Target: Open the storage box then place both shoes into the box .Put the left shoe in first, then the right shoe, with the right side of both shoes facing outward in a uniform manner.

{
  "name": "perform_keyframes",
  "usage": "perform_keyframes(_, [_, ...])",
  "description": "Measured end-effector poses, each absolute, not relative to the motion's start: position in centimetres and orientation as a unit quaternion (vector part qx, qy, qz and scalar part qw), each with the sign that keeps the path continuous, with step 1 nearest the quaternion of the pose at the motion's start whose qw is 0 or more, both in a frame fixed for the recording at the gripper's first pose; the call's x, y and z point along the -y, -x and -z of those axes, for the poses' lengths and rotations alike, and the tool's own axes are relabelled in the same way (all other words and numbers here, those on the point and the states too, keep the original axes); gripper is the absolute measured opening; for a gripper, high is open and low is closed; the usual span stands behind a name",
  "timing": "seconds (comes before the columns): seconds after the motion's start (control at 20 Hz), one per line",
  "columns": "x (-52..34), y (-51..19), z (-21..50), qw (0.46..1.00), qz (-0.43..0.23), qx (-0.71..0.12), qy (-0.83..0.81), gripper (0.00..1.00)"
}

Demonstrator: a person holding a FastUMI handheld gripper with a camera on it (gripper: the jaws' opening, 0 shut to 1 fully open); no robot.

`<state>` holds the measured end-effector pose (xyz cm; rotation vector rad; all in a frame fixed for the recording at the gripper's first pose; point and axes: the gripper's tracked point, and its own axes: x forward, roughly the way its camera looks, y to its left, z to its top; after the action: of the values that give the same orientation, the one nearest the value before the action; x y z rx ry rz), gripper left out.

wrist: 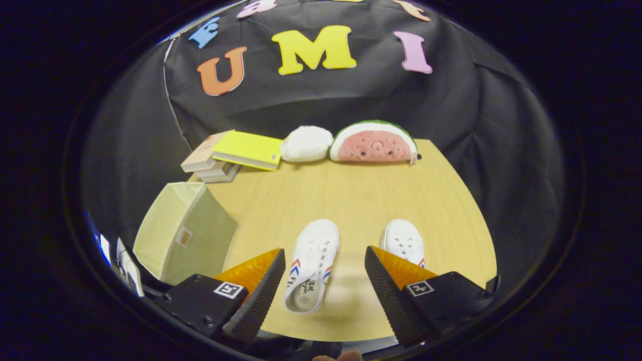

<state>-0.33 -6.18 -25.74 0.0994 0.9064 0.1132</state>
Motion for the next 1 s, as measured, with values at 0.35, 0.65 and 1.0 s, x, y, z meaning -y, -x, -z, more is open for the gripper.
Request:
perform_keyframes(0.35, [4.9,0.3,34.2,0.837,-0.104,-0.535,-0.058,1.0])
perform_keyframes(0.65, [4.3,0.0,37.6,0.798,-0.119,-0.583,-0.093,0.92])
perform_keyframes(1.0, [2.8,0.0,38.1,0.771,-0.133,-0.606,-0.145,0.35])
